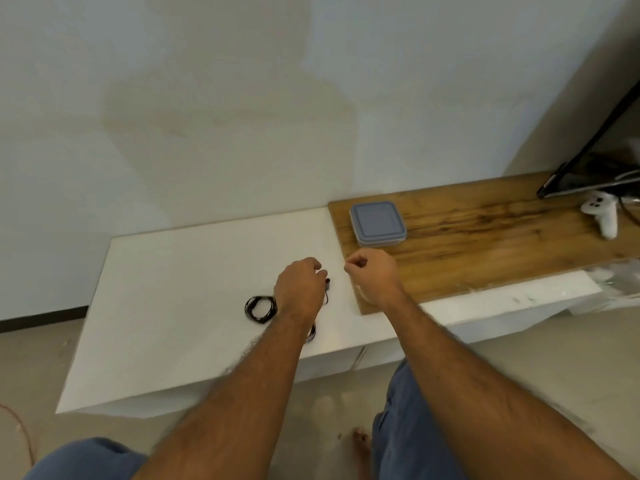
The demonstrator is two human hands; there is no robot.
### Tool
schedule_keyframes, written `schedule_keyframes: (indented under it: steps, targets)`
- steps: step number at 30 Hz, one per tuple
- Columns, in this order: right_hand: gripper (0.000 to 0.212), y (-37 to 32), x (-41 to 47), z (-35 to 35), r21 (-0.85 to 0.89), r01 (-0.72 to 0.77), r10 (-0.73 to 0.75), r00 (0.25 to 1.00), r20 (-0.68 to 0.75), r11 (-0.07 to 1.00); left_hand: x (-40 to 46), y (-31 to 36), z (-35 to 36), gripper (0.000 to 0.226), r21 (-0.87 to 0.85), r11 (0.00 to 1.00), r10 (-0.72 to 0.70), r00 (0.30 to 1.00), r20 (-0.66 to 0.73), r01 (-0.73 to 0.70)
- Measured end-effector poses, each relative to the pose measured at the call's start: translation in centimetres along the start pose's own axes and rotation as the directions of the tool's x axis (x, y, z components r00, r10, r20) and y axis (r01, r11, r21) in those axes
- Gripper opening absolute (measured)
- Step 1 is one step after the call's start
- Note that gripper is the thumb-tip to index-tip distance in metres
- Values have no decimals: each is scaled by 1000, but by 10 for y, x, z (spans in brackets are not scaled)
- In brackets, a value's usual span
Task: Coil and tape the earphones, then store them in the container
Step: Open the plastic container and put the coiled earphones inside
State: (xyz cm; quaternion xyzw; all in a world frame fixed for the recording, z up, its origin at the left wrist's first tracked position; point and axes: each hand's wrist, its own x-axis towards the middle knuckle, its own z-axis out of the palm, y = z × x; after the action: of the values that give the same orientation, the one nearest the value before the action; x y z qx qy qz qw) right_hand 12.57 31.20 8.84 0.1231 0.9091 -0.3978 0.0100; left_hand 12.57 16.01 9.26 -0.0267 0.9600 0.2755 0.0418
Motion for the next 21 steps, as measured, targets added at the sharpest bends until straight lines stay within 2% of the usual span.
schedule_keyframes:
  steps: [6, 11, 16, 21]
  targets:
    - [8, 12, 31, -35, 0, -37, 36, 997, -73, 999, 33, 35, -5, 30, -44, 998, 33, 999, -14, -34]
    - [9, 27, 72, -55, -14, -81, 77, 984, -158, 997, 66, 55, 8, 29, -121, 992, -24, 1000, -3, 23]
    - [24, 57, 117, -71, -48, -162, 147, 964, -223, 986, 104, 77, 36, 41, -240, 964, -89, 990, 108, 113]
    - [49, 79, 152, -66, 3, -252, 247, 946, -208, 968, 137, 87, 72, 59, -307, 926, -161, 964, 211, 221]
